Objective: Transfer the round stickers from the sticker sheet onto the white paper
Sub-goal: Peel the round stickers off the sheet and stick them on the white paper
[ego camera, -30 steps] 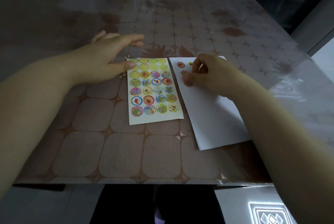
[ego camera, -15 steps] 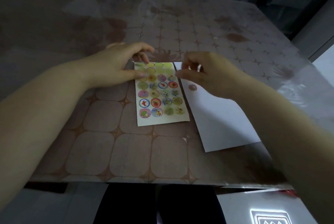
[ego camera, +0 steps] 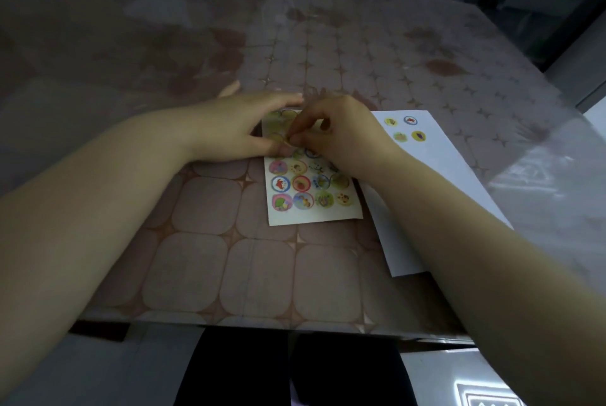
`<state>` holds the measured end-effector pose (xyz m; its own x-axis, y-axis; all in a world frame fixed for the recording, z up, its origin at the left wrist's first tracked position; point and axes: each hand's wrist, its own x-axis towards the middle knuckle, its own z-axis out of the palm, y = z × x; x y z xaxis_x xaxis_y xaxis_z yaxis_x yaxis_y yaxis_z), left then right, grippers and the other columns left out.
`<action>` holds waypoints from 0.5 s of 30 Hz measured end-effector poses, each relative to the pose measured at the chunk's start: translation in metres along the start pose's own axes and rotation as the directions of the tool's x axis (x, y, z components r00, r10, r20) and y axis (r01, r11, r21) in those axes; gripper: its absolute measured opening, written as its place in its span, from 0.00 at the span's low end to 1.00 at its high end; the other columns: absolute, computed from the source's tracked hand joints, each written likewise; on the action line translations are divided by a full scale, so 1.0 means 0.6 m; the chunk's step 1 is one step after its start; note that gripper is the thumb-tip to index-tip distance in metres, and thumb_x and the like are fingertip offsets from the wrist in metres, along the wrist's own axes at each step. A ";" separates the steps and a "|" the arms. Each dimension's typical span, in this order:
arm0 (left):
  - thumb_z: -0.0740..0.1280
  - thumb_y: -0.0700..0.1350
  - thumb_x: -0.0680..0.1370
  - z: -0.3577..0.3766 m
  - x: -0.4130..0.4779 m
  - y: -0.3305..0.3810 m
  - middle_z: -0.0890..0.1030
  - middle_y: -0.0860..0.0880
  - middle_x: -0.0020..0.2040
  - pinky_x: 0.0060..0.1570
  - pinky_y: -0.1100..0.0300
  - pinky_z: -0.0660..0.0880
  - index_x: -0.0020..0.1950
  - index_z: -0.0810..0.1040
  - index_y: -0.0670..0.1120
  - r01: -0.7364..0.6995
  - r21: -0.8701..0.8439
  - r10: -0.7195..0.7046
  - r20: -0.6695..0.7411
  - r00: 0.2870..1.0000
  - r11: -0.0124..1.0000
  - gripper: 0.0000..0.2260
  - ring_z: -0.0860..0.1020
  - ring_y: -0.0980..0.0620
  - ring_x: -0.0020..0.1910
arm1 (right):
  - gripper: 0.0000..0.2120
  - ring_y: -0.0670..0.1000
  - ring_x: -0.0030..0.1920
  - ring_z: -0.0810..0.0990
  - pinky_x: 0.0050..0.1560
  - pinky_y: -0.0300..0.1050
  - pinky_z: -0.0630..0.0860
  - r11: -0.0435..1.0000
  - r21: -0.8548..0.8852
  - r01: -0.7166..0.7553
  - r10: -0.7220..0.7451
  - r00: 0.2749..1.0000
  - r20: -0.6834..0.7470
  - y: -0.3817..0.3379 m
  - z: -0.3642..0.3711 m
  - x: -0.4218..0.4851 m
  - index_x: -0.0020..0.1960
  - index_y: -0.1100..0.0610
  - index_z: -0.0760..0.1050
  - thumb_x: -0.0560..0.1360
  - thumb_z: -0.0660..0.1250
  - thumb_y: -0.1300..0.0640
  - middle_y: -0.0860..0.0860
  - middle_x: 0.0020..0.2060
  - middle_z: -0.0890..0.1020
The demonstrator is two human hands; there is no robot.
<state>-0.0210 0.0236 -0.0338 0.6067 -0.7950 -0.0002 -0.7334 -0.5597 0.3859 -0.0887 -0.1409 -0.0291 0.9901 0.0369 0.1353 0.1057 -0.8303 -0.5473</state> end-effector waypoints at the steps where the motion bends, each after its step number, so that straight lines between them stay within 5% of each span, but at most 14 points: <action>1: 0.64 0.55 0.74 0.000 -0.001 0.001 0.56 0.57 0.75 0.71 0.47 0.41 0.74 0.55 0.55 0.015 0.028 -0.016 0.017 1.000 1.000 0.31 0.53 0.60 0.73 | 0.07 0.41 0.41 0.73 0.50 0.43 0.72 1.000 -0.012 0.006 -0.006 1.000 -0.014 0.001 0.000 0.000 0.48 0.49 0.81 0.70 0.70 0.54 0.40 0.40 0.75; 4: 0.59 0.61 0.71 -0.003 -0.002 0.004 0.53 0.58 0.75 0.70 0.44 0.40 0.74 0.55 0.55 0.065 0.084 -0.070 0.065 0.995 0.994 0.33 0.50 0.58 0.74 | 0.14 0.48 0.49 0.75 0.56 0.50 0.72 0.998 -0.069 -0.013 0.010 0.999 -0.038 0.005 -0.003 0.000 0.54 0.49 0.80 0.69 0.71 0.49 0.43 0.43 0.76; 8: 0.59 0.73 0.64 -0.001 -0.001 -0.003 0.60 0.53 0.74 0.71 0.48 0.47 0.73 0.57 0.54 0.090 0.133 -0.095 0.031 0.995 0.987 0.43 0.57 0.53 0.73 | 0.10 0.48 0.50 0.75 0.56 0.50 0.72 1.000 -0.010 -0.025 0.024 0.999 -0.039 0.011 0.000 -0.001 0.49 0.47 0.82 0.68 0.72 0.48 0.38 0.35 0.72; 15: 0.60 0.66 0.63 -0.004 0.002 0.003 0.68 0.50 0.70 0.67 0.51 0.58 0.72 0.61 0.52 0.049 0.114 -0.045 -0.045 0.998 0.992 0.40 0.64 0.47 0.68 | 0.04 0.46 0.48 0.74 0.57 0.49 0.71 1.000 0.020 -0.020 0.022 0.998 -0.052 0.012 0.003 -0.004 0.44 0.46 0.82 0.69 0.72 0.51 0.38 0.36 0.75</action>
<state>-0.0211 0.0222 -0.0310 0.6519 -0.7579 0.0241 -0.7327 -0.6213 0.2778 -0.0900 -0.1456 -0.0347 0.9860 -0.0102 0.1666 0.0872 -0.8194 -0.5666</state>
